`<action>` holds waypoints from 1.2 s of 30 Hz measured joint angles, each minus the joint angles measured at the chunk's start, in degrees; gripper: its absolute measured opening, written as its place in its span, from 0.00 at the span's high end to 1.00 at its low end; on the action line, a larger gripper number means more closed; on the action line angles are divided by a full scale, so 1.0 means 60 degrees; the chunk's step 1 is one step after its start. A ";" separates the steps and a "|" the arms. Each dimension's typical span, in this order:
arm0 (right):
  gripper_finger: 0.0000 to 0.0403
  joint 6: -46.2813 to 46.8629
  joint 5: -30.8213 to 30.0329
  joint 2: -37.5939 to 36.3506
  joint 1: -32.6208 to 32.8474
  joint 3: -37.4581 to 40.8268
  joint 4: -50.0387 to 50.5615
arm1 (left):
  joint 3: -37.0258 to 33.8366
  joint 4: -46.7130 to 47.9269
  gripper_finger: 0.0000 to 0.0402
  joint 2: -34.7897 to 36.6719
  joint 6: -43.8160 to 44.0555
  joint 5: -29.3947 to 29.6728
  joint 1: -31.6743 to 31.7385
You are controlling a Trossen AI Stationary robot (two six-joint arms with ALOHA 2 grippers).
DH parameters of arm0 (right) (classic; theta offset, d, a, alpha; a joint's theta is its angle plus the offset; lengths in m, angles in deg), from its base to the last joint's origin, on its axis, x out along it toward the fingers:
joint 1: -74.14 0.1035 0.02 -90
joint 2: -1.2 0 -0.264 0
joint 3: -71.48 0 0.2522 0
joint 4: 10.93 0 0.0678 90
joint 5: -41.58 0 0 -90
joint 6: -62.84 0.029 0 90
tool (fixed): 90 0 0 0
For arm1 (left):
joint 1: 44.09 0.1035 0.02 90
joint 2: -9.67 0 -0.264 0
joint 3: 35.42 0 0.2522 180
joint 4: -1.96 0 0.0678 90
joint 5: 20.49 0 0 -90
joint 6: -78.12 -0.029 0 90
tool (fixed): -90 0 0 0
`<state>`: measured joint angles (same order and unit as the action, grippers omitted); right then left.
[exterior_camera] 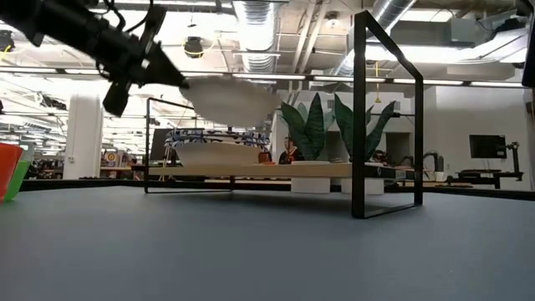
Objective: Place and stack bowls onto a shelf
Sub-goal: Stack the blue bowl on top of the blue bowl on the shelf
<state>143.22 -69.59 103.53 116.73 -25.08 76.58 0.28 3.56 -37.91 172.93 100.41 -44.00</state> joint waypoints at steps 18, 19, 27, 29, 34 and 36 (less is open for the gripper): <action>0.93 0.0025 0.0004 0.0000 0.0000 0.0002 0.0001 | -0.1523 -0.0747 1.00 -0.0007 0.0711 0.0458 0.0000; 0.93 0.0025 0.0001 0.0000 0.0000 -0.0001 0.0004 | -0.1523 -0.0781 1.00 -0.0007 0.0699 0.0463 0.0000; 0.92 0.0018 -0.0226 0.0000 0.0000 -0.0001 0.0033 | -0.1523 -0.0825 0.90 -0.0007 0.0279 0.0224 0.0000; 0.92 0.0022 -0.0237 0.0000 0.0000 -0.0001 0.0033 | -0.1523 -0.0828 0.83 -0.0007 0.0101 0.0174 0.0000; 0.92 0.0018 -0.0240 0.0000 -0.0003 -0.0001 0.0033 | -0.1520 -0.1005 0.65 0.0005 -0.0320 0.0043 0.0002; 0.92 0.0020 -0.0240 0.0000 0.0000 -0.0001 0.0033 | -0.1520 -0.0972 0.58 0.0084 -0.0555 -0.0311 0.0000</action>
<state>143.34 -71.03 103.53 116.73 -25.09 76.78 -8.84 -2.27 -37.40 169.60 98.55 -44.00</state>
